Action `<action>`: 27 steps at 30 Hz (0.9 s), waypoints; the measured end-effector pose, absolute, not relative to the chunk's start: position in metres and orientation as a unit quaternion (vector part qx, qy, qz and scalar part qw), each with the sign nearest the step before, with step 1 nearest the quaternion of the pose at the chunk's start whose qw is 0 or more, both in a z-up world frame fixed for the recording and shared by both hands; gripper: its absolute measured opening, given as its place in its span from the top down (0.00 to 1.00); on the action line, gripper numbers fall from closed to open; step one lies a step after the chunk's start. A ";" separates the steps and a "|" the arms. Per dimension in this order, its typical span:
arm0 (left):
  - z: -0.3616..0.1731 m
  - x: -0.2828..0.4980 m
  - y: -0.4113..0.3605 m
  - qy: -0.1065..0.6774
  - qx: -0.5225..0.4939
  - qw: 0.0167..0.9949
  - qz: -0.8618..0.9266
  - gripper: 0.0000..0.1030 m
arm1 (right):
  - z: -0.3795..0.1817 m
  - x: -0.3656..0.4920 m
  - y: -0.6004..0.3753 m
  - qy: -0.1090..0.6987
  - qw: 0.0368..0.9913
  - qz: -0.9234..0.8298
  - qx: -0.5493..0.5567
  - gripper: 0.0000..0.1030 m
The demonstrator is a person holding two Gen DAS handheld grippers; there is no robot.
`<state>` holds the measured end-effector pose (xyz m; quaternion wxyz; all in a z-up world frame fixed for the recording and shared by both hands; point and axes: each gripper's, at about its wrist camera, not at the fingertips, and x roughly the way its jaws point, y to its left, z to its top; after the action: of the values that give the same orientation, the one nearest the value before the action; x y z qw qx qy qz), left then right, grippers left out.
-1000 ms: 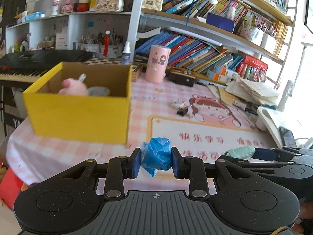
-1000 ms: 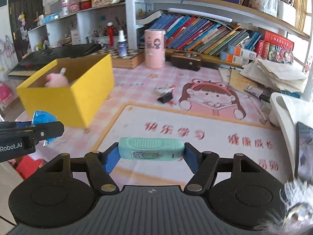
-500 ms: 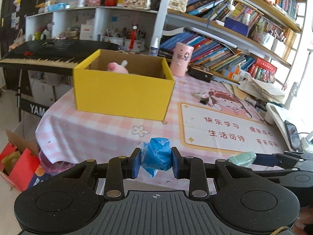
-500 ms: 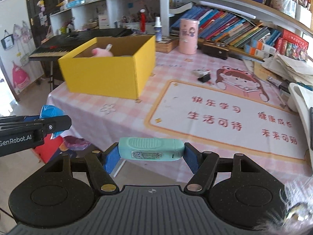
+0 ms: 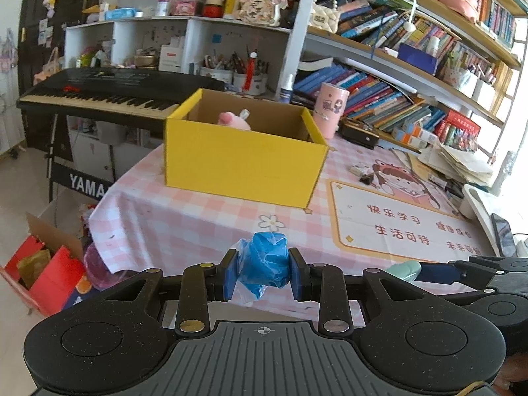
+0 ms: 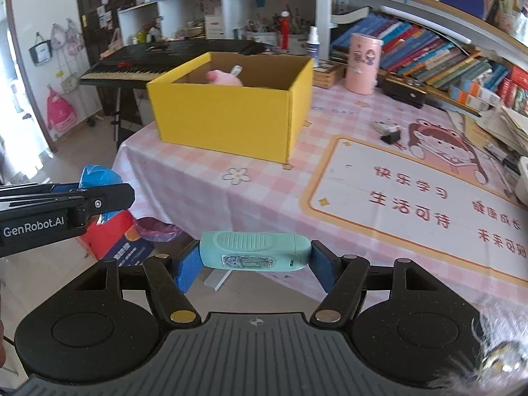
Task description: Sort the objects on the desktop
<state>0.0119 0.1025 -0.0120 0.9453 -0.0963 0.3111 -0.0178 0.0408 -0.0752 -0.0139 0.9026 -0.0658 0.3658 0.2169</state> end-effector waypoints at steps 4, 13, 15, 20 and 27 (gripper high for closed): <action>-0.011 0.010 0.112 0.307 -0.099 0.946 -0.007 0.71 | -0.013 0.042 -0.062 0.363 0.900 0.231 -0.073 0.35; -0.006 0.019 0.127 0.298 -0.109 0.948 0.012 0.71 | -0.007 0.052 -0.042 0.355 0.896 0.253 -0.083 0.35; -0.006 0.024 0.127 0.298 -0.110 0.948 0.013 0.71 | -0.006 0.056 -0.040 0.355 0.895 0.257 -0.084 0.35; -0.008 0.038 0.122 0.305 -0.107 0.946 0.010 0.71 | -0.008 0.070 -0.036 0.361 0.891 0.262 -0.082 0.35; 0.006 0.076 0.123 0.288 -0.101 0.952 0.026 0.71 | -0.004 0.109 -0.035 0.355 0.892 0.271 -0.073 0.35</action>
<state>0.0759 0.1227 0.0057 0.9520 -0.1006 0.2879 0.0255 0.1089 -0.0353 -0.0036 0.8918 -0.0731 0.3551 0.2705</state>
